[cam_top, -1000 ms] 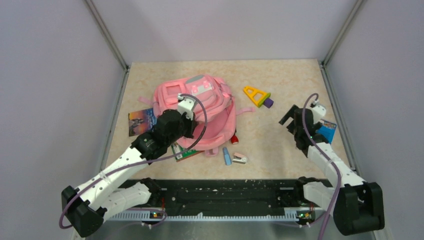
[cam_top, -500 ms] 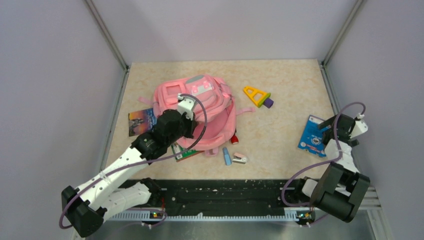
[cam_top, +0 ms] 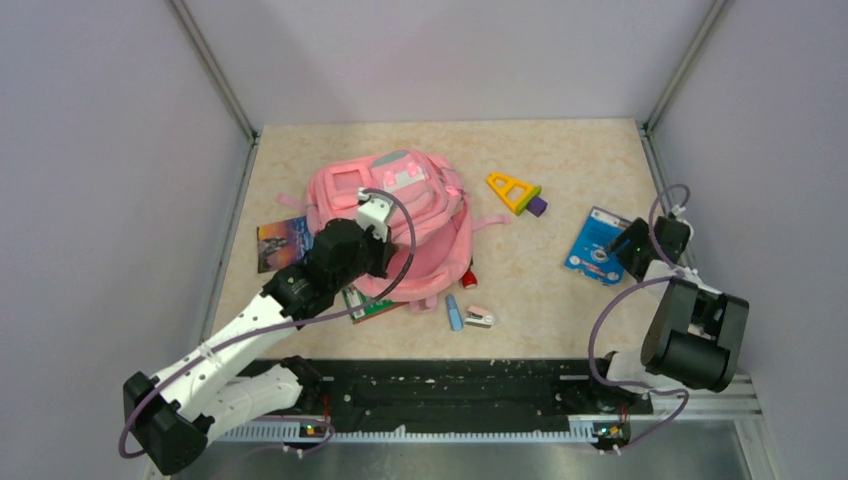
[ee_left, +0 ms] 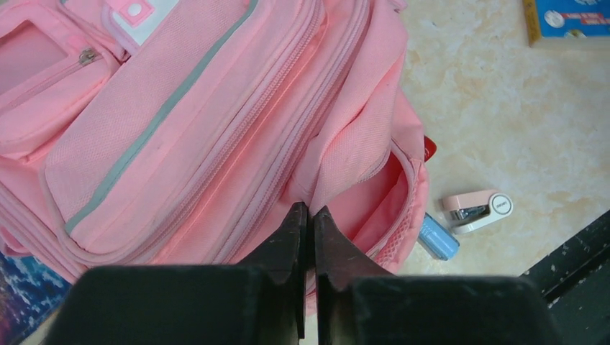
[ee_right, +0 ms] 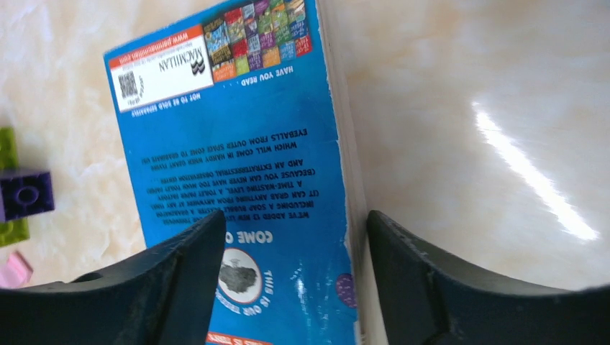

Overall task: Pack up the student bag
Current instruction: Move the book to the center of the board.

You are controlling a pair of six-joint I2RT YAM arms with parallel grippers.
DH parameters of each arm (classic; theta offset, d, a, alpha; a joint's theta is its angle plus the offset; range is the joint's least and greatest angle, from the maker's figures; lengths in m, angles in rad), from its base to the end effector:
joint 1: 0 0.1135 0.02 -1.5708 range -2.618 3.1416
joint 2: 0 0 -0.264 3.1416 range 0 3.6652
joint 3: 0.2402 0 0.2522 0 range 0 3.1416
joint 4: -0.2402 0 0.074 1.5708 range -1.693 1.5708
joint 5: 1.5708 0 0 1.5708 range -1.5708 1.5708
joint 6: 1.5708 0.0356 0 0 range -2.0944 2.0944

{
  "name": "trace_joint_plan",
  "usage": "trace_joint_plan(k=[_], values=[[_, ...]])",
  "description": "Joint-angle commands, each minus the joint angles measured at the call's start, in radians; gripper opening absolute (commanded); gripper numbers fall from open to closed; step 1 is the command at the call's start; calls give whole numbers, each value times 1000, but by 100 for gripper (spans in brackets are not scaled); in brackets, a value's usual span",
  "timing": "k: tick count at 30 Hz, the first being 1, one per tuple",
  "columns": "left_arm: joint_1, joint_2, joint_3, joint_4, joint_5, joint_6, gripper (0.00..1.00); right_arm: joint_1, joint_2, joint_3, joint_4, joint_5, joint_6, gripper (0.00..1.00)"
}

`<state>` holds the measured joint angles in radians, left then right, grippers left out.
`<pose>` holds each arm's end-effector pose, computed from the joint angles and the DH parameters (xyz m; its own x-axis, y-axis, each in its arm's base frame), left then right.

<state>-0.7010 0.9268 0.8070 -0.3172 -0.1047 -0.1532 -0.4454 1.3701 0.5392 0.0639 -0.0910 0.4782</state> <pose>0.1636 -0.1332 0.3086 -0.4065 0.1445 -0.9022 0.5131 0.8531 -0.0945 0.2321 -0.1072 0.1558 -0.3857 0.6920 -0.6102 0.6167 0.6853 0.3873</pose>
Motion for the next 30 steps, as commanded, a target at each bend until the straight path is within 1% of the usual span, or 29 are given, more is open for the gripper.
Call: trace_joint_plan(k=[1,3,4,5,7,9,12,16,19,22,23,24,26,30], values=[[-8,-11,45,90,146,51,15,146,109,58,-53,-74,-56,63],[-14,-10,49,88,212,89,40,197,143,83,-61,-72,-73,55],[-17,-8,56,81,228,99,49,222,157,96,-75,-66,-82,53],[-18,-7,64,72,232,106,54,248,170,110,-96,-59,-90,52],[-17,-5,77,58,231,111,60,286,196,135,-117,-46,-102,50],[-17,-3,89,49,224,104,63,303,221,155,-128,-49,-111,48],[-17,-1,97,49,226,79,63,307,249,172,-135,-64,-113,40],[-19,9,109,79,249,-29,64,307,248,165,-117,-94,-112,30],[-18,34,92,167,245,-168,64,307,240,154,-85,-140,-106,18],[-19,92,39,354,264,-274,65,307,230,144,-72,-212,-97,5],[-19,121,34,411,274,-308,65,307,223,140,-44,-237,-95,2],[-21,158,35,475,286,-338,65,308,216,138,-39,-248,-95,0],[-22,232,46,556,312,-374,65,308,198,130,-35,-257,-93,0],[-31,379,104,631,337,-402,64,307,148,102,-4,-306,-74,0]])
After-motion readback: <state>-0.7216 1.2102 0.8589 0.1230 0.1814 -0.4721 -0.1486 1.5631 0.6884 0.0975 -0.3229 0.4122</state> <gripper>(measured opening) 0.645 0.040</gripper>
